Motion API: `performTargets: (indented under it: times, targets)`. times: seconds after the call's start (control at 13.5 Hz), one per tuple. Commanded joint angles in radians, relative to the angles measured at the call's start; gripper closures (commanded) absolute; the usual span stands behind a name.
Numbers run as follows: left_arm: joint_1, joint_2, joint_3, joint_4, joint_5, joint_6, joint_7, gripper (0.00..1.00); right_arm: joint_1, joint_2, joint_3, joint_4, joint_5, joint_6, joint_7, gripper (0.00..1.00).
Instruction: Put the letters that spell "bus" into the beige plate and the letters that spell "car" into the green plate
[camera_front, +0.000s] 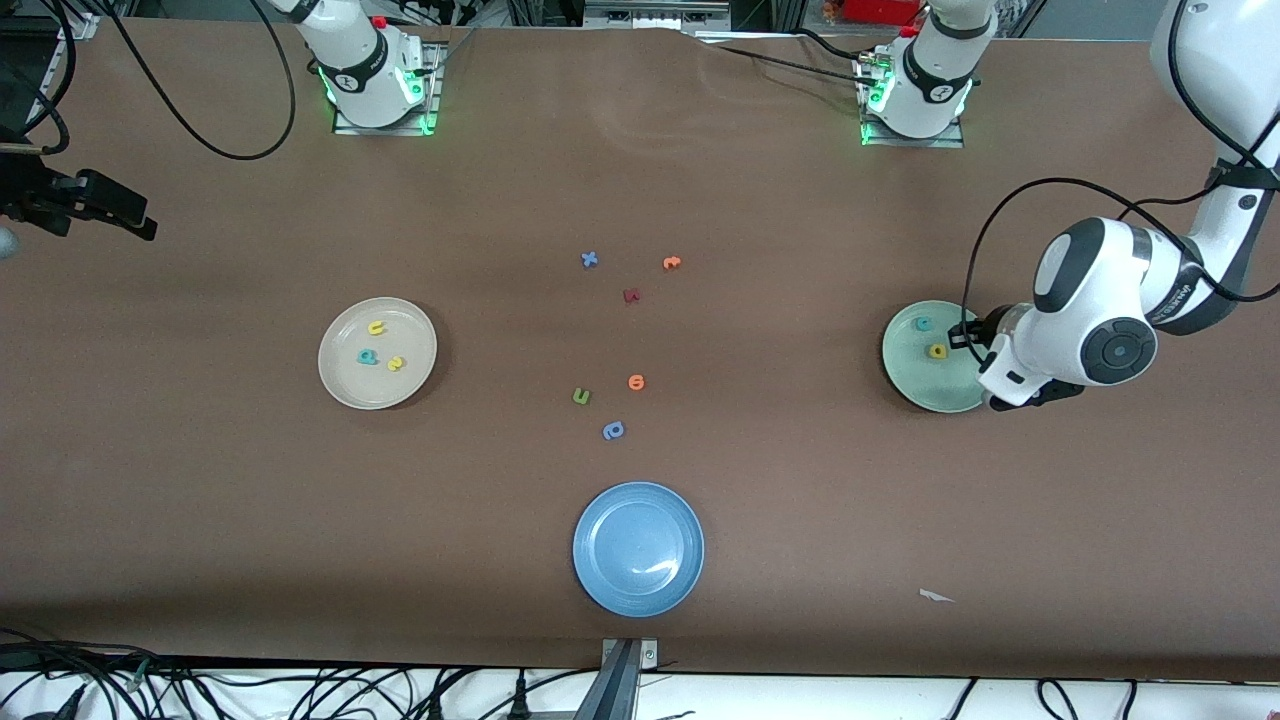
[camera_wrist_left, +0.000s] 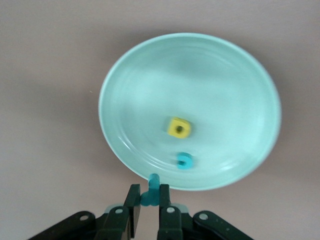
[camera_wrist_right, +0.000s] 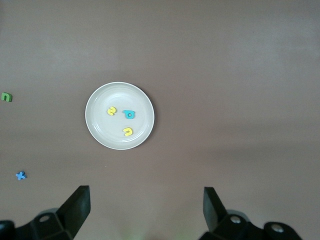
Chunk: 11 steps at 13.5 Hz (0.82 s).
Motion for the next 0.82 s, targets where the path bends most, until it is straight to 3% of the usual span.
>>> performTargets:
  times: [0.0,0.15,0.22,0.37,0.45,0.52,0.74]
  targets:
    - [0.026,0.064,-0.014,-0.023,0.076,0.069,0.023,0.92,-0.016,-0.015,0.020,-0.013,0.016,0.006,0.002,0.00]
    - [0.034,0.078,-0.012,-0.054,0.090,0.140,0.023,0.85,-0.010,-0.015,0.023,-0.009,0.013,0.006,0.002,0.00]
    - [0.037,0.079,-0.011,-0.054,0.090,0.148,0.023,0.74,-0.009,-0.015,0.023,-0.007,0.013,0.006,0.002,0.00]
    - [0.046,0.078,-0.012,-0.044,0.088,0.148,0.023,0.36,-0.009,-0.015,0.020,-0.007,0.015,0.005,0.002,0.00]
    - [0.048,0.069,-0.014,-0.036,0.088,0.143,0.023,0.10,-0.009,-0.014,0.019,-0.007,0.013,0.005,0.002,0.00]
    - [0.048,0.050,-0.015,-0.021,0.087,0.134,0.020,0.00,-0.010,-0.011,0.017,-0.007,0.015,0.005,0.002,0.00]
    - [0.046,-0.011,-0.026,0.062,0.074,0.010,0.022,0.00,-0.010,-0.011,0.014,-0.007,0.016,-0.001,0.004,0.00]
